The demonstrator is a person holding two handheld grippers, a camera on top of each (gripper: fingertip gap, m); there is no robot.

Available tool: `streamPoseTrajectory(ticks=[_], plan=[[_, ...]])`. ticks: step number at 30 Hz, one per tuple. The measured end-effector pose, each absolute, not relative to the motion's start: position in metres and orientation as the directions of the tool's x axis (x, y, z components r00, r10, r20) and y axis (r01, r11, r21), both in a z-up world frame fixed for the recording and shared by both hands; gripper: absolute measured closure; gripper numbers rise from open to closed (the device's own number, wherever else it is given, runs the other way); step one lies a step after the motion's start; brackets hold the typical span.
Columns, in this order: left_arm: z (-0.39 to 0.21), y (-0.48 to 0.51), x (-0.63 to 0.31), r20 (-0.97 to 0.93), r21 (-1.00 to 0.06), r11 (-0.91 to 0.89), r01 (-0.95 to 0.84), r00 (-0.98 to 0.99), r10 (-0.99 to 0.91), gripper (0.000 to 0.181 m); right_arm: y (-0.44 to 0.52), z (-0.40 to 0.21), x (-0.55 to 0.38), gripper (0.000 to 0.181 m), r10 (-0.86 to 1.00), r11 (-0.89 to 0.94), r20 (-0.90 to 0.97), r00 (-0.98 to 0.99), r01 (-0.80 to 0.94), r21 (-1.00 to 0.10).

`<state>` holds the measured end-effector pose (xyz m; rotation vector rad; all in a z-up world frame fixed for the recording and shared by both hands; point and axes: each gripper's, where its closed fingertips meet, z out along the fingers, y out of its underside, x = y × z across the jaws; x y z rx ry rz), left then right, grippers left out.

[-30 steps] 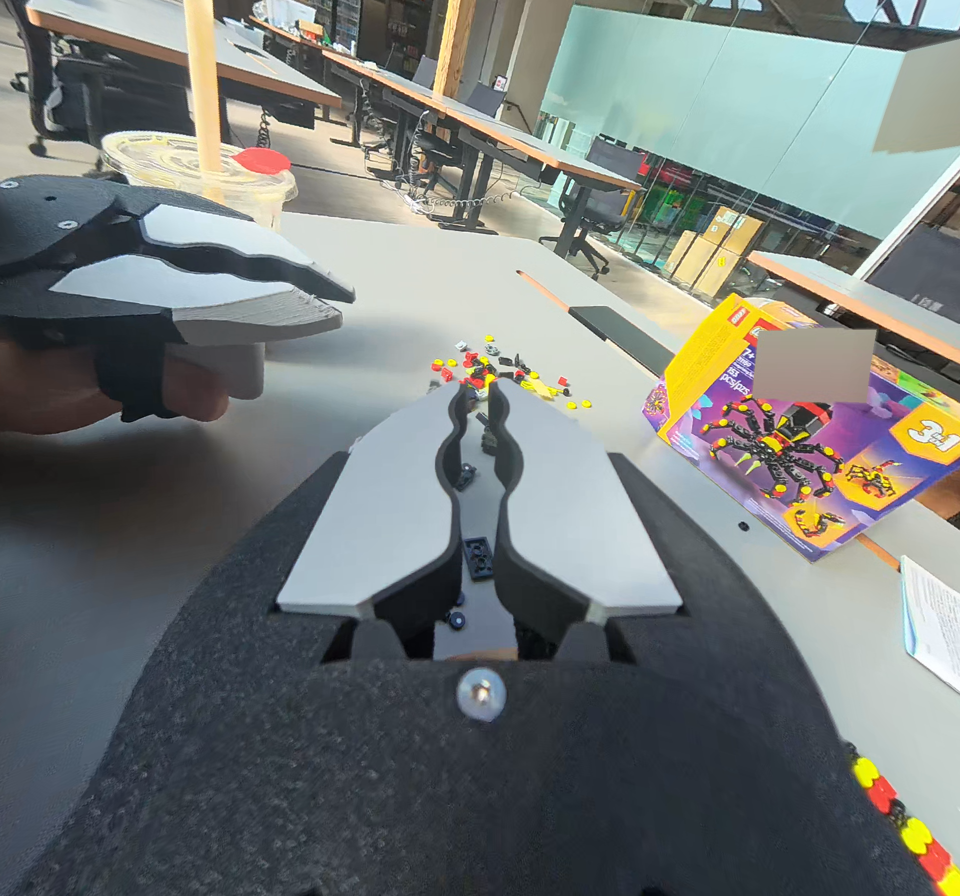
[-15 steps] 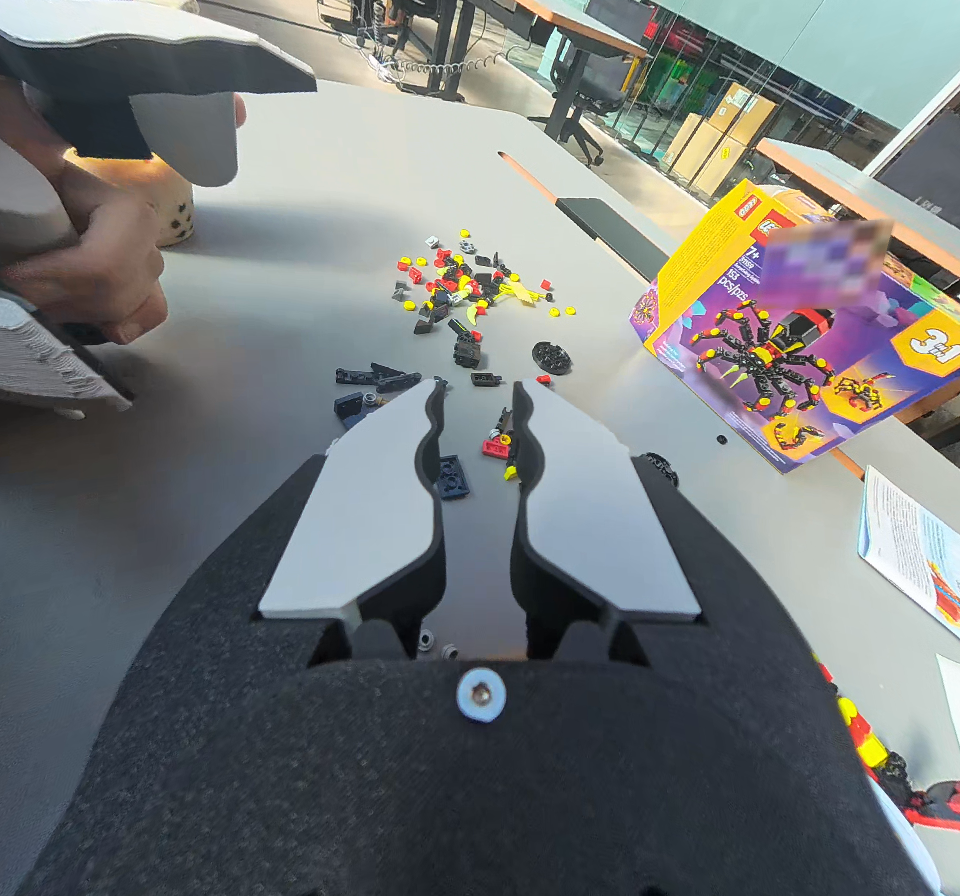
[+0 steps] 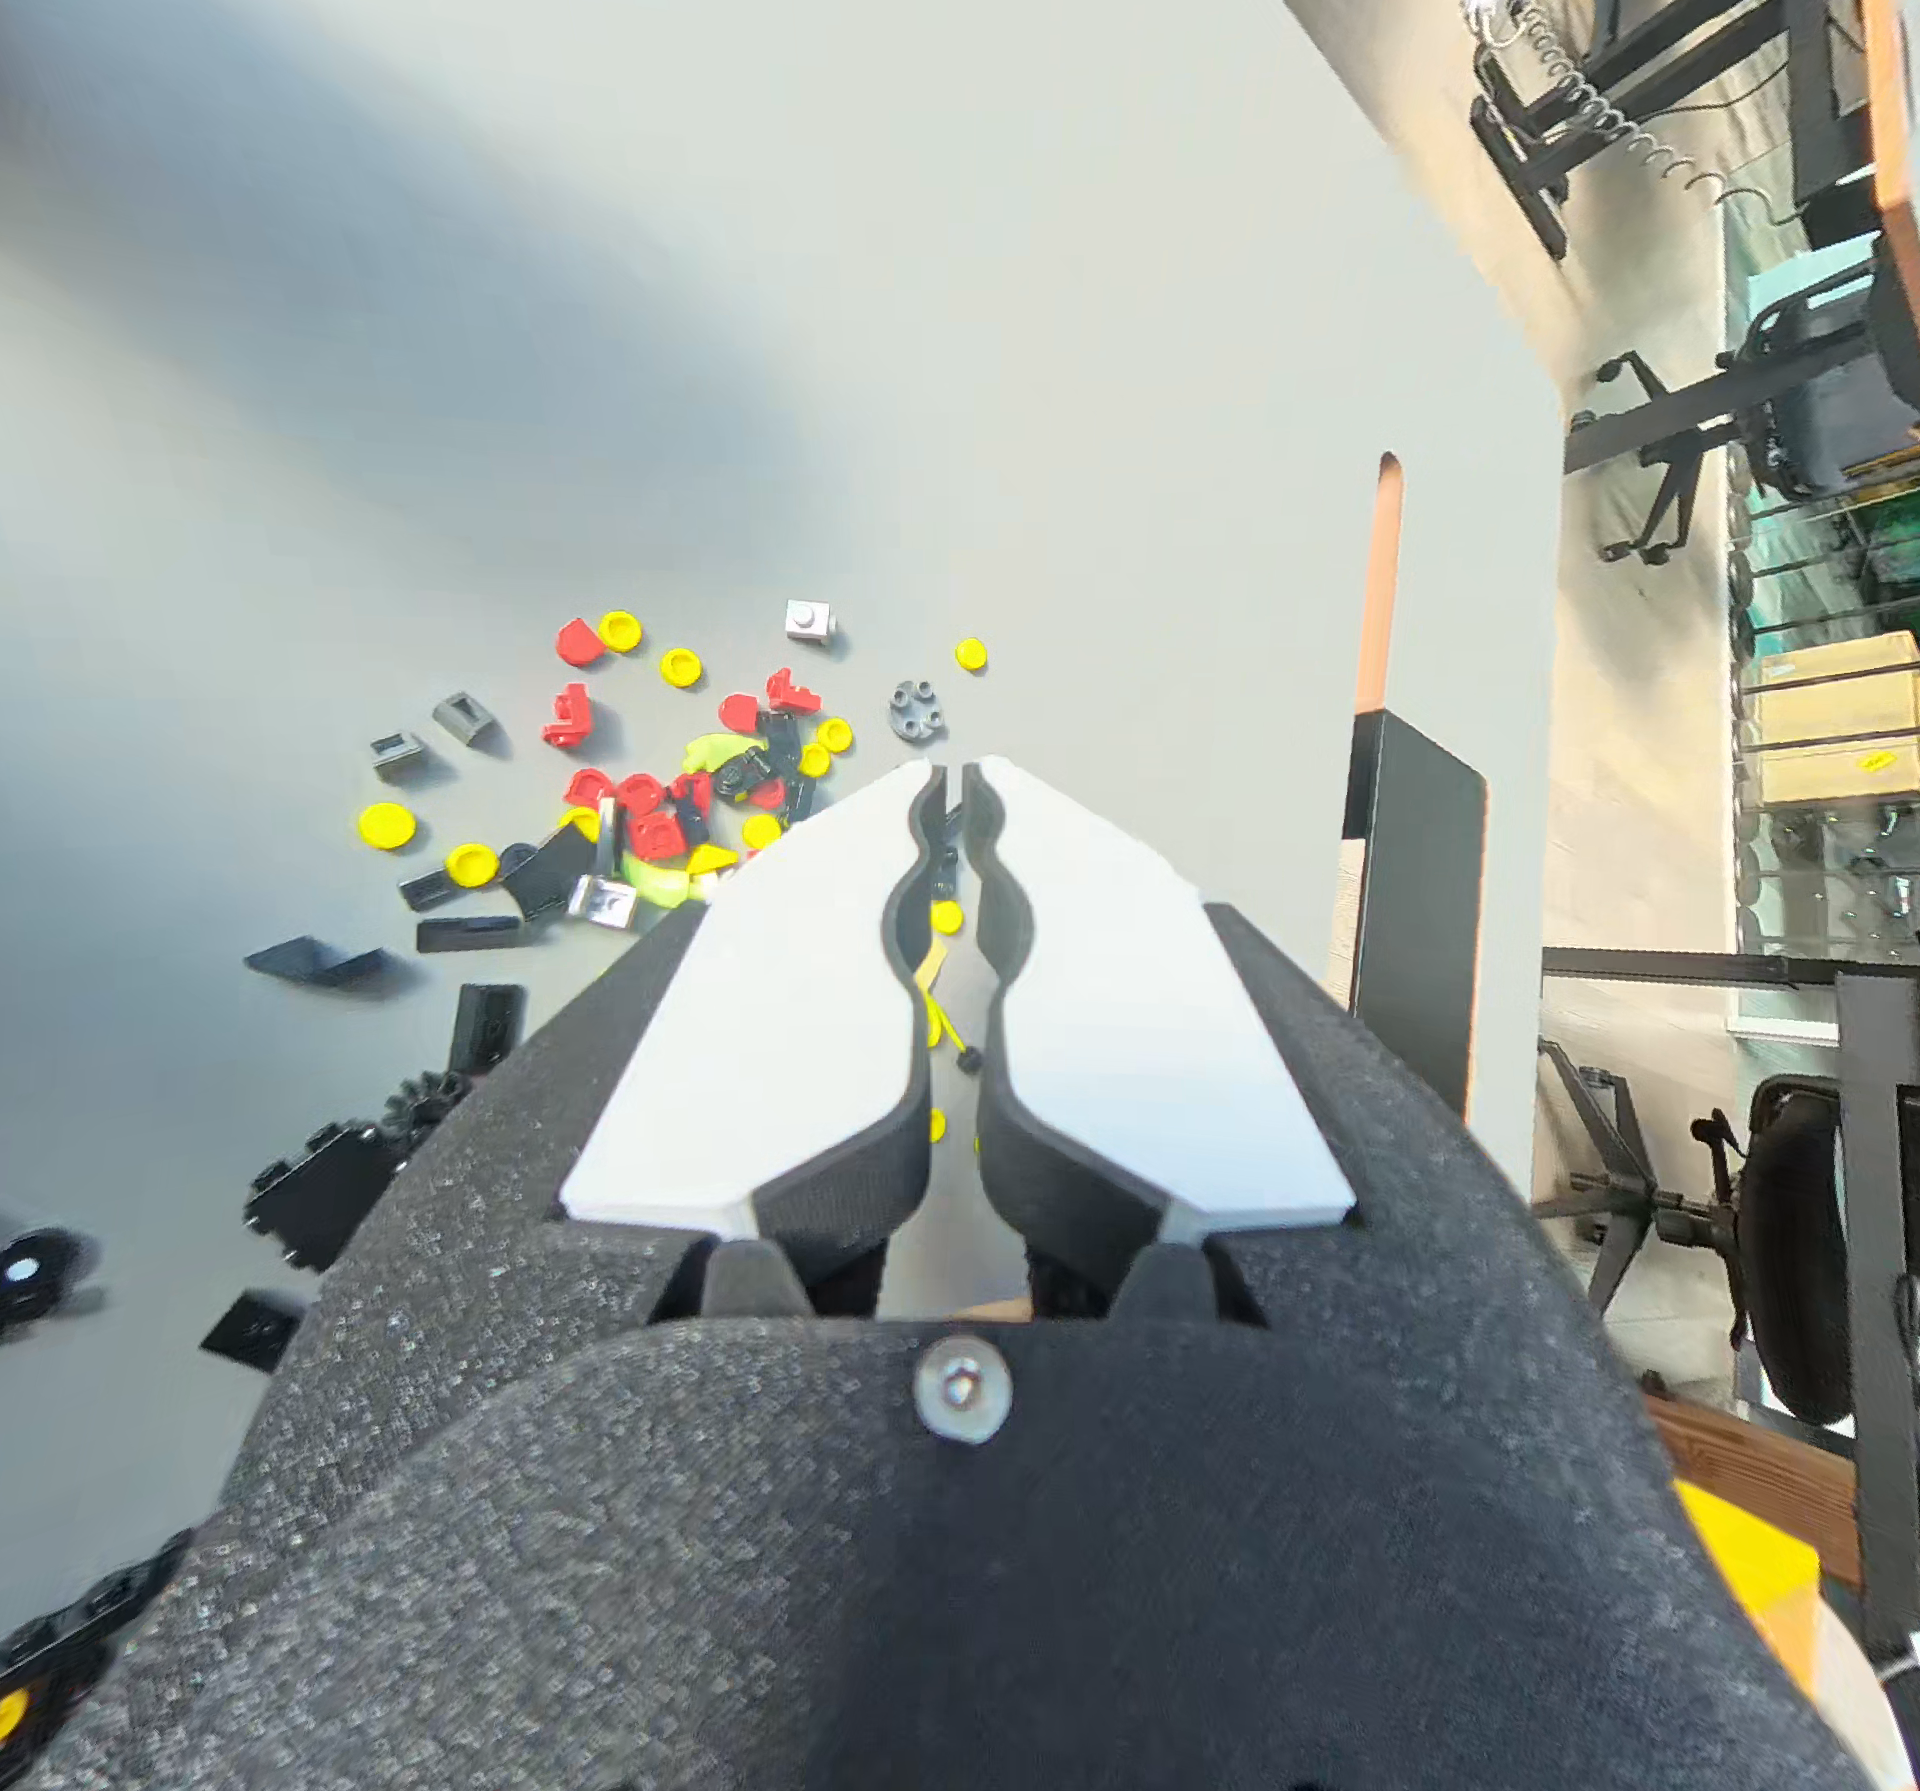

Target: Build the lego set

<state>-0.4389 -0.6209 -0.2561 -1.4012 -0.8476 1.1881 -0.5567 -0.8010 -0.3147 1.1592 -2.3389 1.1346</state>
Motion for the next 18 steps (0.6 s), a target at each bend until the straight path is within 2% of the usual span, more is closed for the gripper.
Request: streamPoseTrajectory(ticks=[3,6,12,16,18], plan=[[-0.258,-0.624,-0.439,-0.188,-0.981,-0.169,-0.099,0.246,0.951,0.141,-0.817,-0.342,-0.553,0.180,-0.647,0.388,0.446,-0.619,-0.770,-0.506],[-0.259,-0.628,-0.439,-0.172,-0.984,-0.154,-0.093,0.242,0.955,0.146,-0.825,-0.355,-0.560,0.178,-0.669,0.411,0.412,-0.619,-0.770,-0.488],[-0.260,-0.629,-0.439,-0.131,-0.990,-0.114,-0.080,0.263,0.956,0.144,-0.830,-0.363,-0.559,0.161,-0.705,0.442,0.318,-0.634,-0.744,-0.502],[-0.261,-0.630,-0.439,-0.117,-0.992,-0.100,-0.077,0.269,0.956,0.143,-0.836,-0.369,-0.558,0.166,-0.717,0.454,0.294,-0.632,-0.743,-0.492],[-0.261,-0.629,-0.438,-0.116,-0.992,-0.099,-0.074,0.273,0.955,0.142,-0.837,-0.371,-0.555,0.176,-0.725,0.464,0.267,-0.635,-0.736,-0.492]])
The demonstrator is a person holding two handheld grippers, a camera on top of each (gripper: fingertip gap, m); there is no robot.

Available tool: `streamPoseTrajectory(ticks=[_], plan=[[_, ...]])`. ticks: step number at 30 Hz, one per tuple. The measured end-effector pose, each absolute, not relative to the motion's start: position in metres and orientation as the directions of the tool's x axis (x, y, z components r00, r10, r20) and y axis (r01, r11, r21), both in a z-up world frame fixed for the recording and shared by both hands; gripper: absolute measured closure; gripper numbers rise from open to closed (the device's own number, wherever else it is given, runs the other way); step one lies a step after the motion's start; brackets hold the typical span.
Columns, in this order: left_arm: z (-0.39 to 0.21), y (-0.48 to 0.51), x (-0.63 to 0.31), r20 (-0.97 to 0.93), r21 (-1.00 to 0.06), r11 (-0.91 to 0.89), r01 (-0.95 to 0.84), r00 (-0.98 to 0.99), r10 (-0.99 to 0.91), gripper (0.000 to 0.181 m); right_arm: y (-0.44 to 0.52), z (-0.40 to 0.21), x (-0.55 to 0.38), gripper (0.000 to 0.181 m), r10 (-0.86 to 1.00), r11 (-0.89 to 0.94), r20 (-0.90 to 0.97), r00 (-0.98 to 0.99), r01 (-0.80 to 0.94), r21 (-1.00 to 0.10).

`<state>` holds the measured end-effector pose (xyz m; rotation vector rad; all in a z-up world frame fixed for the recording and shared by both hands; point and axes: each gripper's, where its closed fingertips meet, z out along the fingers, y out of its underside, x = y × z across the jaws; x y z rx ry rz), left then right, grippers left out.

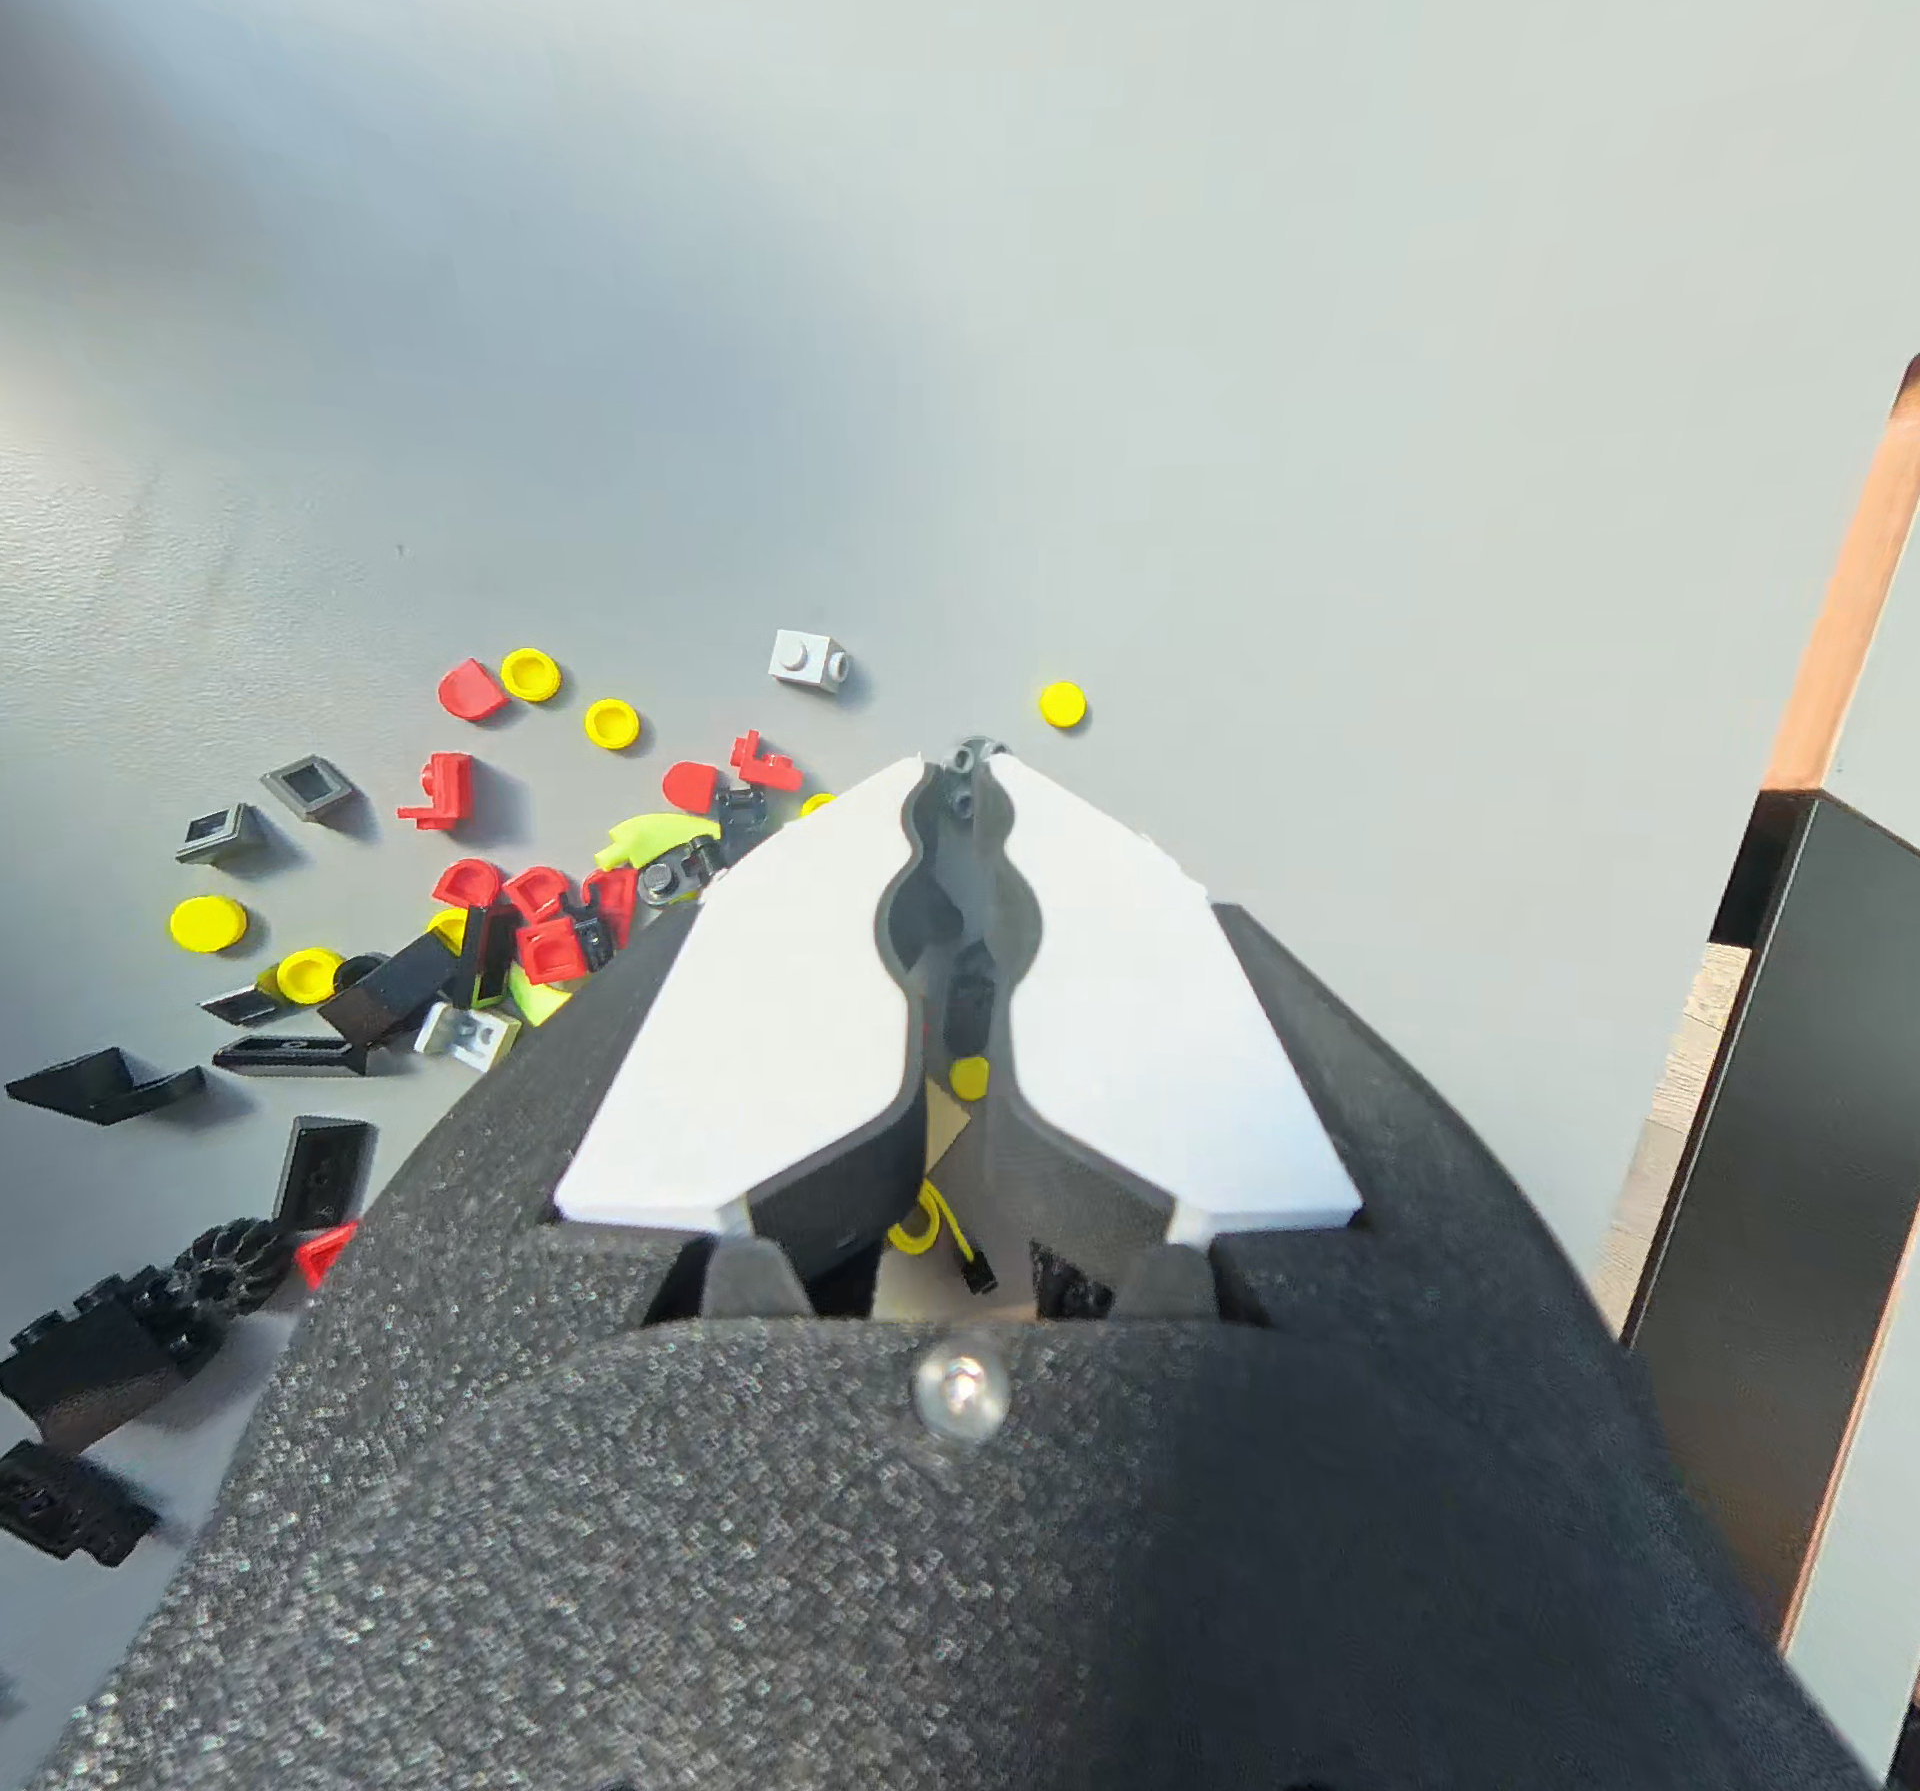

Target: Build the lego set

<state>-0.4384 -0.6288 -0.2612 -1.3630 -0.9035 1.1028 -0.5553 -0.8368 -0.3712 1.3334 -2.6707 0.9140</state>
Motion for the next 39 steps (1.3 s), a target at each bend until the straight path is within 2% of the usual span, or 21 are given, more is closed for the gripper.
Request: streamPoseTrajectory(ticks=[4,8,13,16,18,21,23,27,29,31,35,39], plan=[[-0.261,-0.629,-0.438,-0.120,-0.992,-0.103,-0.076,0.269,0.956,0.142,-0.837,-0.367,-0.557,0.177,-0.692,0.503,0.252,-0.676,-0.702,-0.504],[-0.260,-0.631,-0.438,-0.138,-0.989,-0.120,-0.087,0.249,0.959,0.142,-0.793,-0.321,-0.548,0.177,-0.620,0.516,0.169,-0.766,-0.560,-0.648],[-0.255,-0.611,-0.440,-0.158,-0.987,-0.138,-0.086,0.318,0.935,0.144,-0.647,-0.230,-0.507,0.177,-0.500,0.414,0.022,-0.866,-0.262,-0.872],[-0.252,-0.574,-0.445,-0.178,-0.984,-0.152,-0.094,0.424,0.888,0.144,-0.540,-0.192,-0.490,0.176,-0.326,0.315,0.017,-0.945,-0.125,-0.941],[-0.249,-0.539,-0.448,-0.192,-0.981,-0.158,-0.110,0.510,0.838,0.146,-0.474,-0.176,-0.473,0.176,-0.225,0.212,-0.124,-0.967,0.075,-0.974],[-0.242,-0.478,-0.453,-0.259,-0.966,-0.191,-0.176,0.623,0.738,0.152,-0.407,-0.180,-0.459,0.177,-0.111,0.050,-0.392,-0.913,0.389,-0.920],[-0.236,-0.436,-0.458,-0.322,-0.947,-0.210,-0.245,0.677,0.662,0.152,-0.381,-0.183,-0.454,0.177,-0.122,-0.072,-0.526,-0.842,0.536,-0.841],[-0.221,-0.373,-0.474,-0.455,-0.889,-0.240,-0.390,0.699,0.551,0.152,-0.344,-0.178,-0.470,0.178,-0.299,-0.309,-0.710,-0.638,0.769,-0.560],[-0.210,-0.351,-0.478,-0.489,-0.869,-0.216,-0.445,0.713,0.502,0.152,-0.334,-0.185,-0.478,0.178,-0.337,-0.340,-0.748,-0.572,0.815,-0.469],[-0.201,-0.333,-0.481,-0.527,-0.847,-0.204,-0.491,0.724,0.445,0.152,-0.326,-0.187,-0.480,0.178,-0.358,-0.345,-0.762,-0.539,0.835,-0.429],[-0.189,-0.309,-0.482,-0.589,-0.805,-0.176,-0.567,0.726,0.355,0.152,-0.312,-0.186,-0.483,0.177,-0.359,-0.316,-0.779,-0.514,0.853,-0.416],[-0.194,-0.293,-0.487,-0.594,-0.804,-0.193,-0.563,0.739,0.319,0.158,-0.302,-0.188,-0.483,0.177,-0.360,-0.263,-0.795,-0.489,0.870,-0.416]])
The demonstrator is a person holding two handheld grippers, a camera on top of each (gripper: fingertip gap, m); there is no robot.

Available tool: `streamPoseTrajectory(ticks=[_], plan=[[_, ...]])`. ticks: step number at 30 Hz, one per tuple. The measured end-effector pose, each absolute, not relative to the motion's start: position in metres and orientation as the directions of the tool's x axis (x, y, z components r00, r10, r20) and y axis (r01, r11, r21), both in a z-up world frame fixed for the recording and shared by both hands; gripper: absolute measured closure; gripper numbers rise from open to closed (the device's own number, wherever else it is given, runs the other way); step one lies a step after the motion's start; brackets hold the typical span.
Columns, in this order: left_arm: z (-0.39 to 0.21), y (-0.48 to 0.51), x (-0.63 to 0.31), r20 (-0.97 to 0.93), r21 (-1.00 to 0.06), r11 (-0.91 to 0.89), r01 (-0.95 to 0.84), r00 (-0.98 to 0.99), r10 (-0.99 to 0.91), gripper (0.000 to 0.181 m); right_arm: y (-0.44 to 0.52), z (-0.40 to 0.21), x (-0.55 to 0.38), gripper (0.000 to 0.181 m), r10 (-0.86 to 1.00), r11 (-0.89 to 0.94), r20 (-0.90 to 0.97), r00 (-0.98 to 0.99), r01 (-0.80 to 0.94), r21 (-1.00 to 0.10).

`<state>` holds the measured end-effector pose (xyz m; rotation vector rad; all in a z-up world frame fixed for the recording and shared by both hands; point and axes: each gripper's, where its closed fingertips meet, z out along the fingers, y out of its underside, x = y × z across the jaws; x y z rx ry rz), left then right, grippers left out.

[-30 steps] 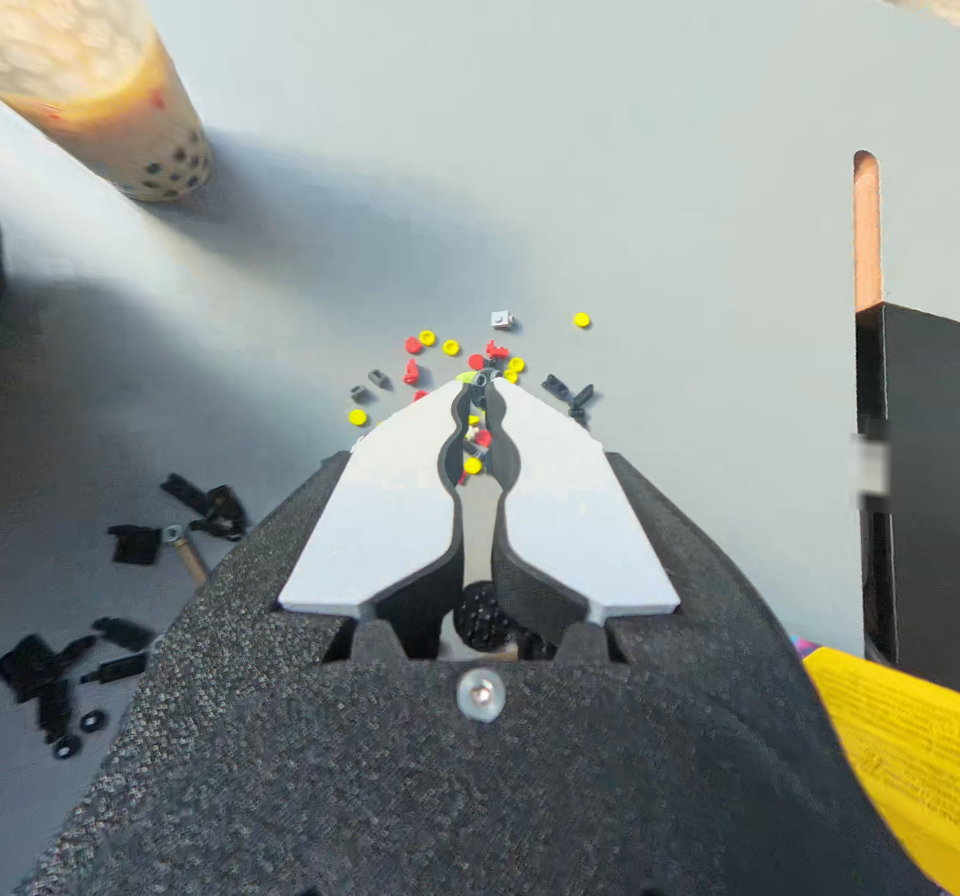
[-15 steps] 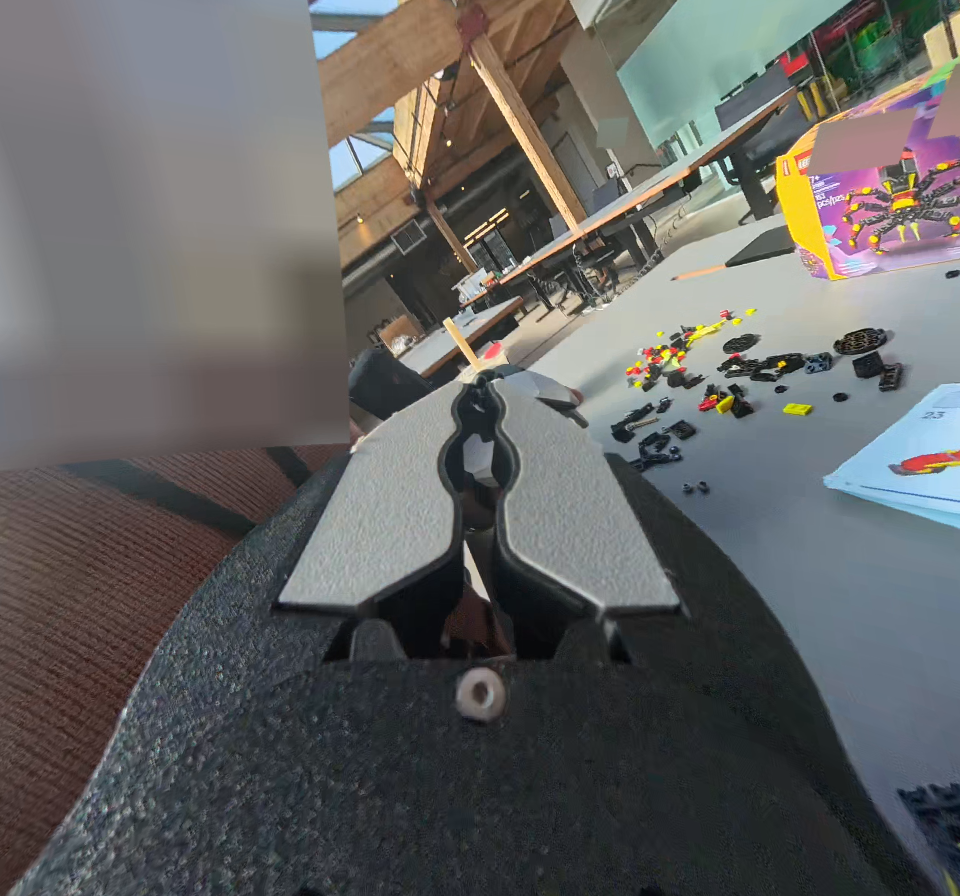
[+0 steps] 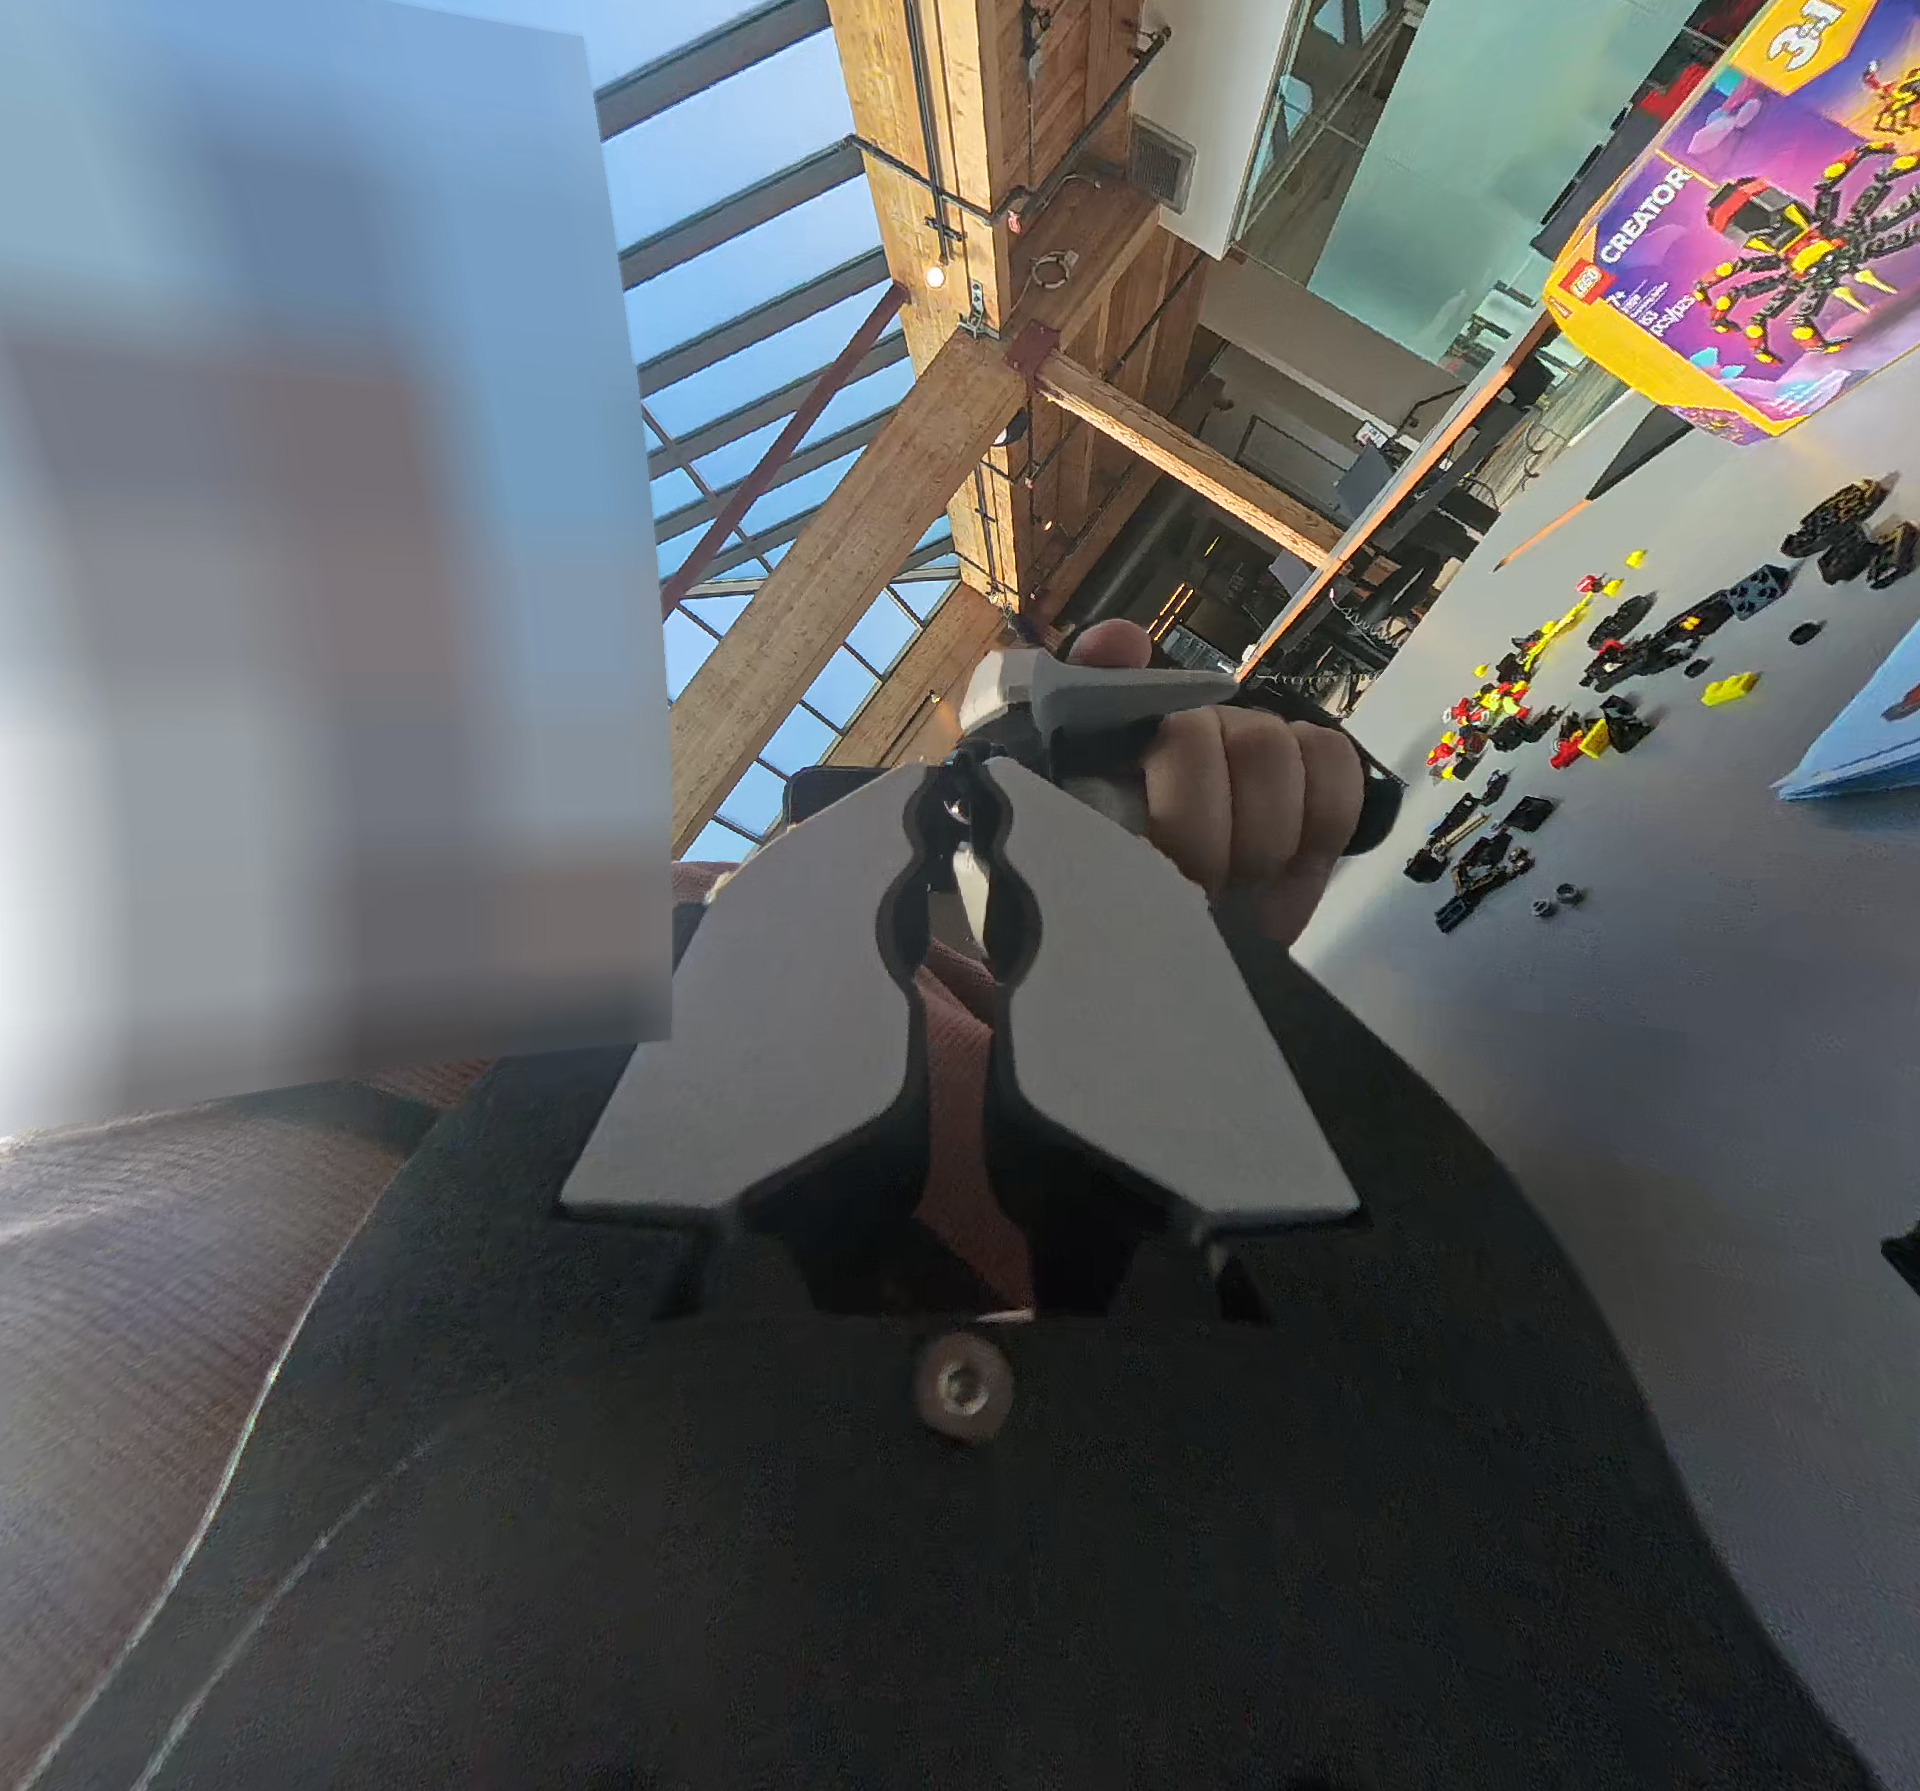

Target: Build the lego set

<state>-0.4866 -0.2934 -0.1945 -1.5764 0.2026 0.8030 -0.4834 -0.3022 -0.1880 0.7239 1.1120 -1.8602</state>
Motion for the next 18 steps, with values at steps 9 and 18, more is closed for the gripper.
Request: streamPoseTrajectory(ticks=[9,18], plan=[[-0.213,-0.275,-0.495,-0.575,-0.816,-0.256,-0.518,0.769,0.280,0.165,-0.288,-0.210,-0.496,0.177,-0.369,-0.177,-0.847,-0.383,0.923,-0.341],[-0.296,-0.277,-0.510,-0.329,-0.826,-0.519,-0.222,0.937,0.122,0.166,-0.249,-0.285,-0.533,0.164,0.150,0.019,-0.763,-0.628,0.774,-0.633]])
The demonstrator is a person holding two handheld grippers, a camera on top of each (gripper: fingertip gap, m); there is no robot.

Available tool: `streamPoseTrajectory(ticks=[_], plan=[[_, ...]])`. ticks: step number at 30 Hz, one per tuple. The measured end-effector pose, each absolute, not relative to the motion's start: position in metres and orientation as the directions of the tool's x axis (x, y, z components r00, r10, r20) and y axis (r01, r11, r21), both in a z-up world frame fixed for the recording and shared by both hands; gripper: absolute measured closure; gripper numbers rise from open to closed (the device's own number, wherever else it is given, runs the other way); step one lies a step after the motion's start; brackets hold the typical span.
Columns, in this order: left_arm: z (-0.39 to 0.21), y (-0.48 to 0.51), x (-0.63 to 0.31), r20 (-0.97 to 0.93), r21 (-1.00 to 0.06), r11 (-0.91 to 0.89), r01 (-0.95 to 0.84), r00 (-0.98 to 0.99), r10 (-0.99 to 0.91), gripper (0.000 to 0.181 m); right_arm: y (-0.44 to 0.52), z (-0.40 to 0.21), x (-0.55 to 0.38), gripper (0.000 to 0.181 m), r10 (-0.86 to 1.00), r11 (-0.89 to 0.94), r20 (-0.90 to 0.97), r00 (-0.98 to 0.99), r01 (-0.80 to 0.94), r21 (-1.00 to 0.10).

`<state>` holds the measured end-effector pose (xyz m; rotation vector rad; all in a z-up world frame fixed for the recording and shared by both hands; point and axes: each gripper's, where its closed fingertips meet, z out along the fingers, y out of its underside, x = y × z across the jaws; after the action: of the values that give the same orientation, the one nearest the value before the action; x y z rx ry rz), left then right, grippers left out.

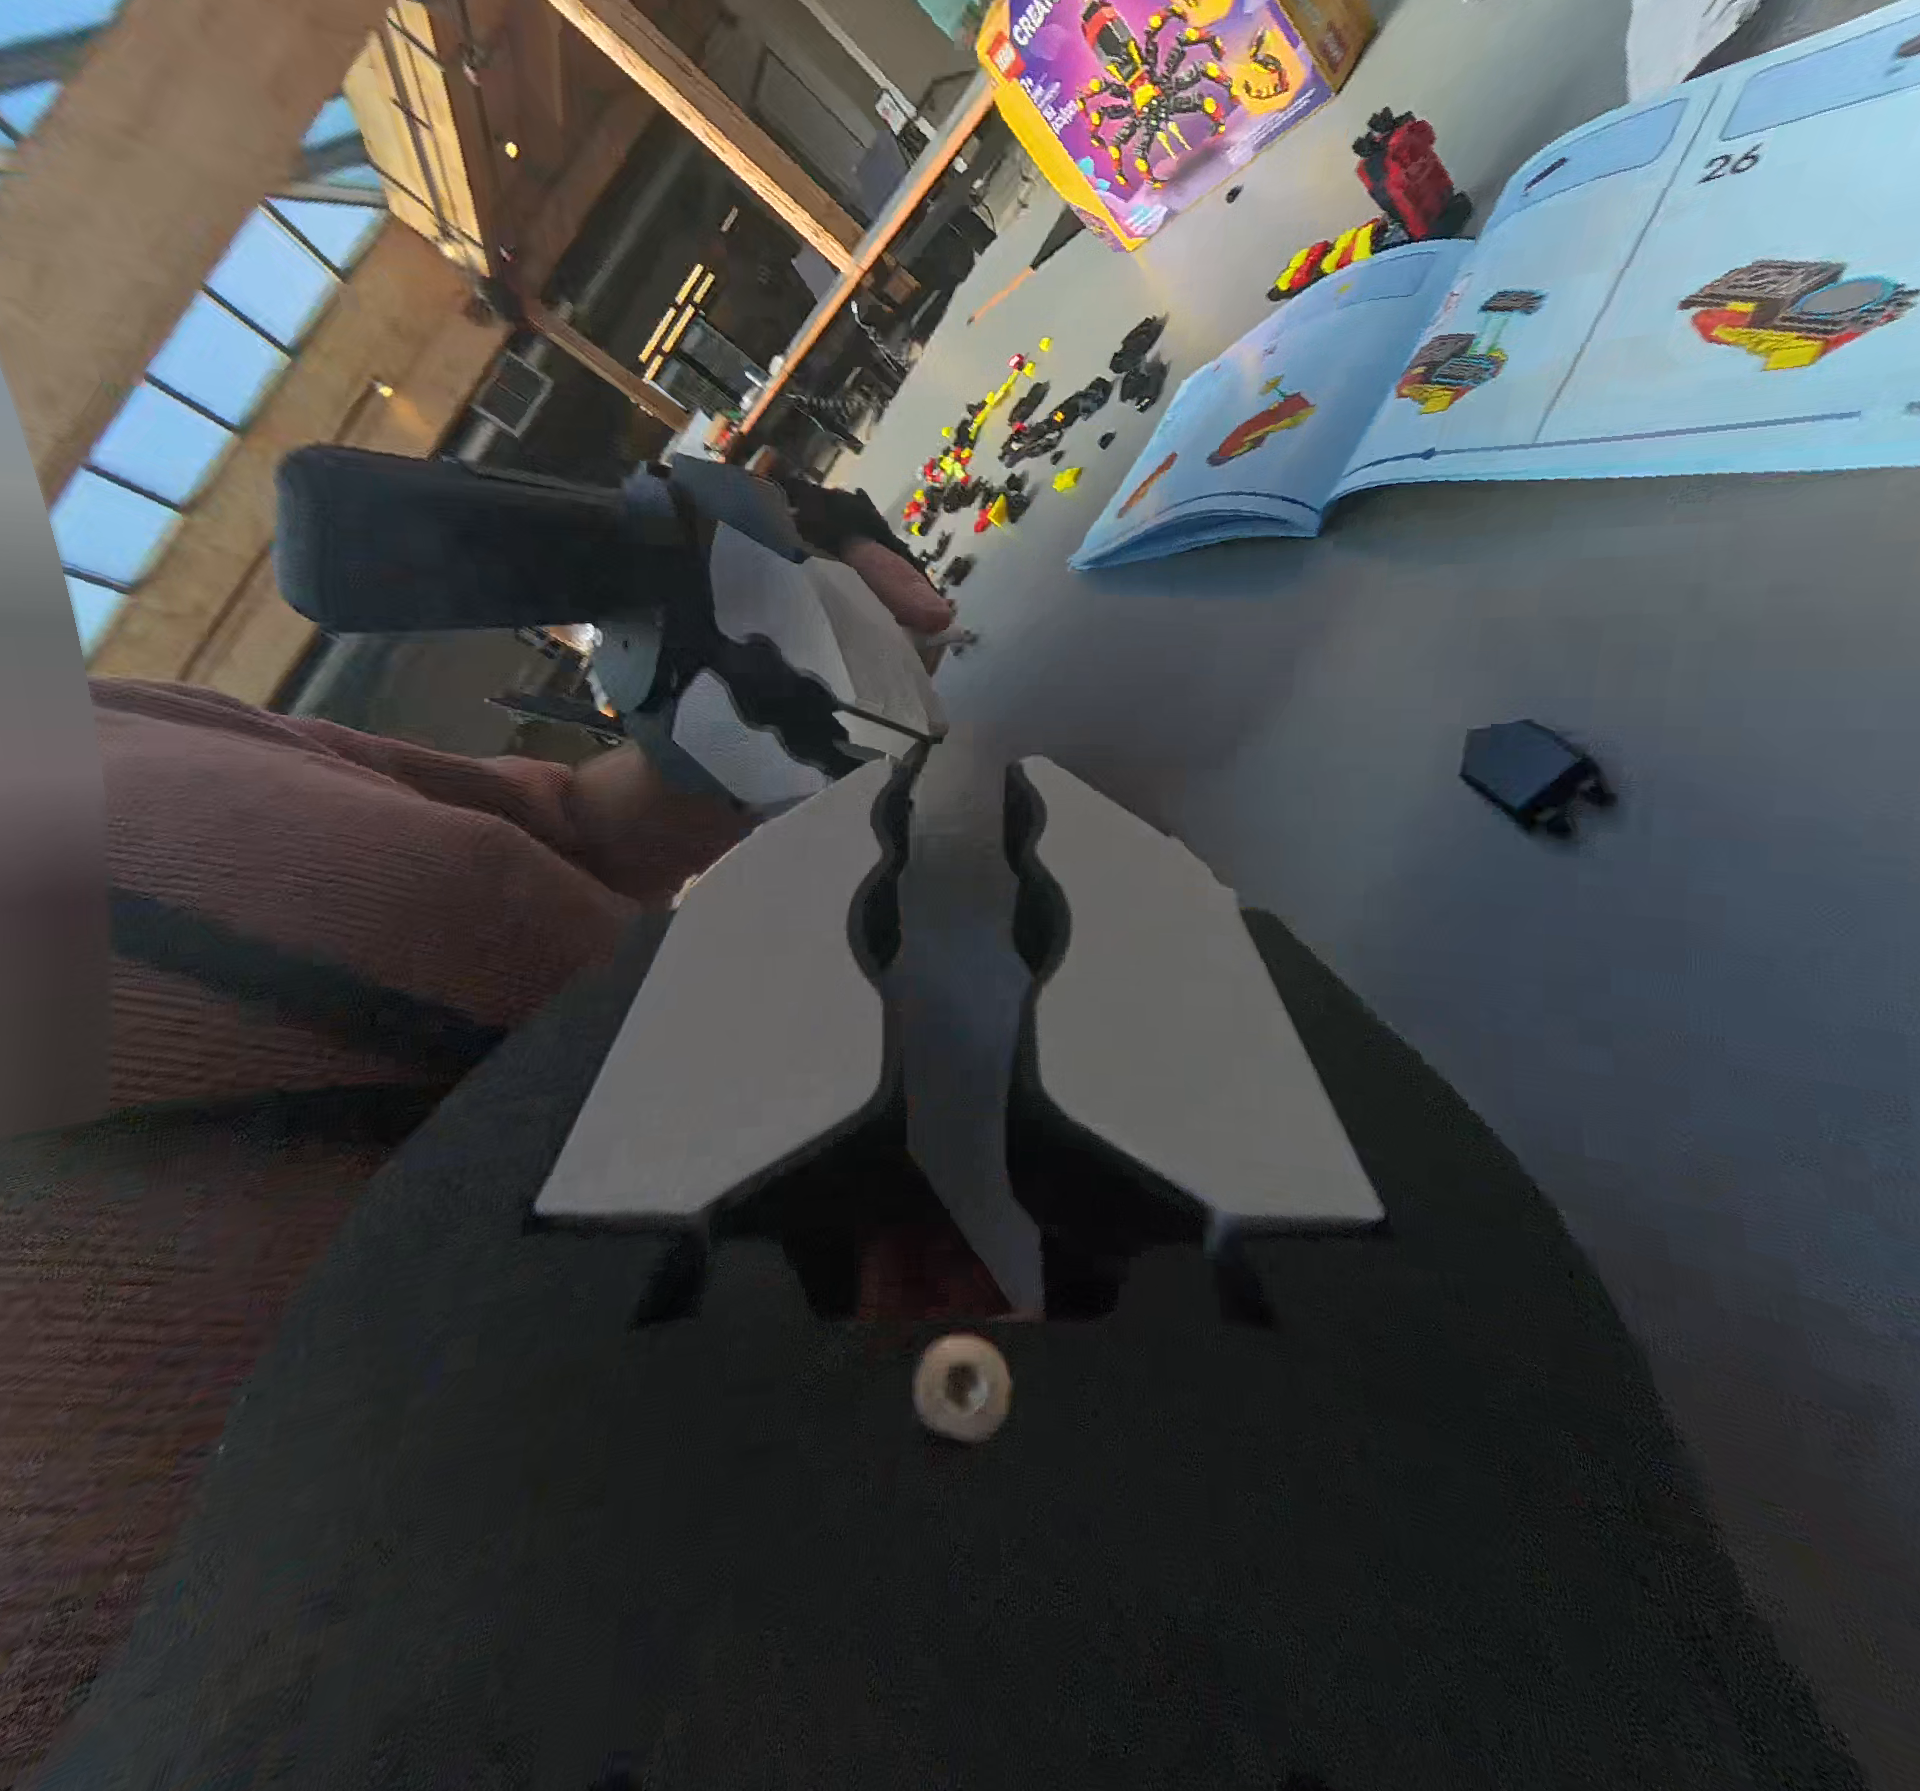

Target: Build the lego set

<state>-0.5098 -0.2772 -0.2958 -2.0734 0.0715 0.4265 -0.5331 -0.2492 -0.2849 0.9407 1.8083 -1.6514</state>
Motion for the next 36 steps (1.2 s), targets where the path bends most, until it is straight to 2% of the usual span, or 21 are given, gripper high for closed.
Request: streamPoseTrajectory(ticks=[3,5,10,20,36], plan=[[-0.324,-0.276,-0.506,-0.260,-0.753,-0.635,-0.174,0.965,0.044,0.166,-0.233,-0.317,-0.537,0.169,0.343,0.283,-0.485,-0.804,0.581,-0.763],[-0.336,-0.273,-0.502,-0.221,-0.707,-0.686,-0.169,0.975,-0.013,0.166,-0.235,-0.325,-0.529,0.169,0.329,0.376,-0.394,-0.858,0.502,-0.779],[-0.351,-0.274,-0.506,-0.198,-0.609,-0.771,-0.187,0.977,-0.080,0.165,-0.246,-0.339,-0.519,0.168,0.296,0.425,-0.365,-0.883,0.464,-0.777],[-0.359,-0.274,-0.507,-0.126,-0.587,-0.795,-0.154,0.987,-0.098,0.165,-0.249,-0.346,-0.516,0.166,0.248,0.434,-0.394,-0.885,0.465,-0.772],[-0.363,-0.280,-0.511,-0.114,-0.560,-0.815,-0.150,0.988,-0.103,0.165,-0.257,-0.346,-0.511,0.163,0.209,0.471,-0.378,-0.902,0.432,-0.769]])
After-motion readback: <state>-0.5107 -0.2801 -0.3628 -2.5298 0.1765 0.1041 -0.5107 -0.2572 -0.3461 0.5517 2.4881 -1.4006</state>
